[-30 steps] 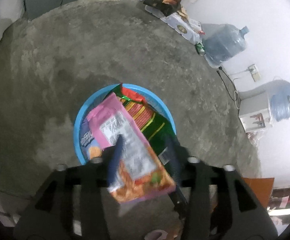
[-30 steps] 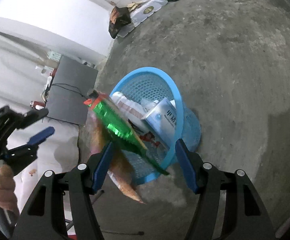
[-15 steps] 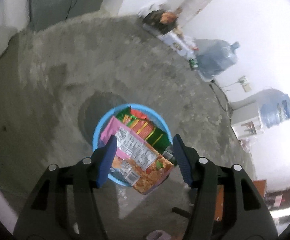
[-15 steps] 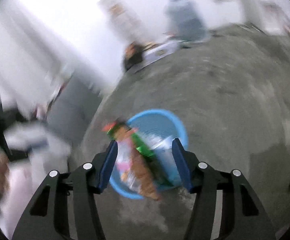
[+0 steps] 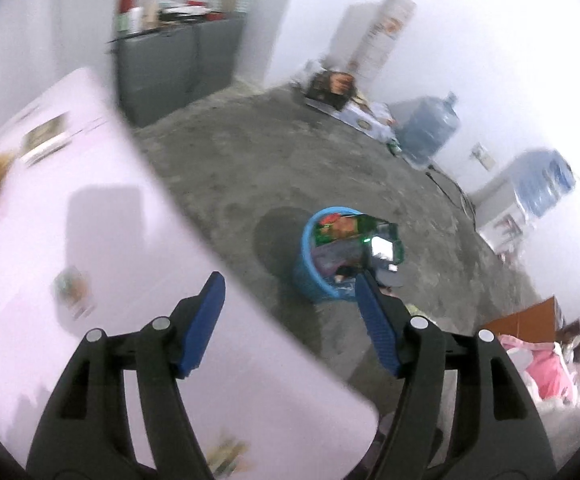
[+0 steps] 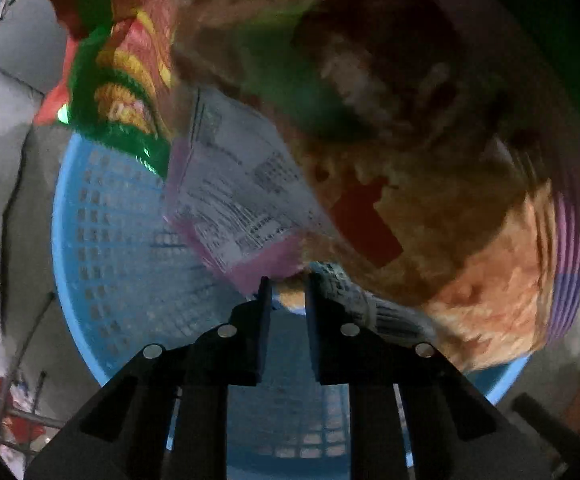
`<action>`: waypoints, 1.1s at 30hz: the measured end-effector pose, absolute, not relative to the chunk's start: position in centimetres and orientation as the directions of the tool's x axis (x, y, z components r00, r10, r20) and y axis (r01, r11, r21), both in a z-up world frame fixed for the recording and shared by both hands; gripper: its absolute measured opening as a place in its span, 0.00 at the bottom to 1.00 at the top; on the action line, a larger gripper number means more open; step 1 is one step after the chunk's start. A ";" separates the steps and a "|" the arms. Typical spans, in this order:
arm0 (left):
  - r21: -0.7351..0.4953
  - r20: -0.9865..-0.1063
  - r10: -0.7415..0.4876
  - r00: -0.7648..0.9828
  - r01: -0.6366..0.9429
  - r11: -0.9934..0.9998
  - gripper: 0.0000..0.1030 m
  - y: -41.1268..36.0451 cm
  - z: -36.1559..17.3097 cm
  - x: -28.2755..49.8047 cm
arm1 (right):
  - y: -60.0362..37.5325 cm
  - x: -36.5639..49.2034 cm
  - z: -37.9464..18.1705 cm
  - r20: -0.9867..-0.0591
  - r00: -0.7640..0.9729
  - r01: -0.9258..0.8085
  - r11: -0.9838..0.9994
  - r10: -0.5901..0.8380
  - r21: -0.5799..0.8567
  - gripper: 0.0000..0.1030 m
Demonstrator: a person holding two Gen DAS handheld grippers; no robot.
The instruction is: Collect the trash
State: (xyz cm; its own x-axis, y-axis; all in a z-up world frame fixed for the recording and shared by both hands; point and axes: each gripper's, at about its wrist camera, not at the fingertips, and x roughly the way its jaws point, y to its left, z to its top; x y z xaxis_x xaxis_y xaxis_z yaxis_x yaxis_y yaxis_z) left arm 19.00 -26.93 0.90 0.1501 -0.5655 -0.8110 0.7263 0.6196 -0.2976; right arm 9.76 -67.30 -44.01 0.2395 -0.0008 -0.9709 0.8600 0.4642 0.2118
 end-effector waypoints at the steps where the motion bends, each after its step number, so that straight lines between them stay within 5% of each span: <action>1: -0.303 -0.808 -0.567 0.156 0.716 0.629 0.62 -25.8 1.1 19.0 | -67.1 9.6 -43.5 -0.965 0.262 0.857 0.457 0.015 0.240 0.16; 8: -0.334 -0.757 -0.606 0.244 0.652 0.681 0.66 -17.6 1.9 17.3 | -62.9 7.7 -39.0 -0.943 0.329 0.808 0.534 -0.058 0.249 0.39; 20: -0.251 -0.674 -0.631 0.384 0.685 0.684 0.78 -10.9 3.7 11.8 | -53.7 -1.9 -26.5 -0.761 0.638 0.685 0.538 -0.117 0.492 0.52; 33: -0.257 -0.593 -0.549 0.590 0.508 0.822 0.91 -5.5 5.8 6.1 | -34.1 -4.8 -4.0 -0.519 0.808 0.481 0.821 -0.280 0.306 0.94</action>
State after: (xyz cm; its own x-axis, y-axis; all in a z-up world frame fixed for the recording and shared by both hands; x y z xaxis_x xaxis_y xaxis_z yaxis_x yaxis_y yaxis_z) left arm 6.07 -5.55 5.78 0.5896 -0.5488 -0.5926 0.5076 0.8225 -0.2566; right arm -4.77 -34.14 -4.03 0.8077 -0.2801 -0.5189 0.4814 0.8214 0.3059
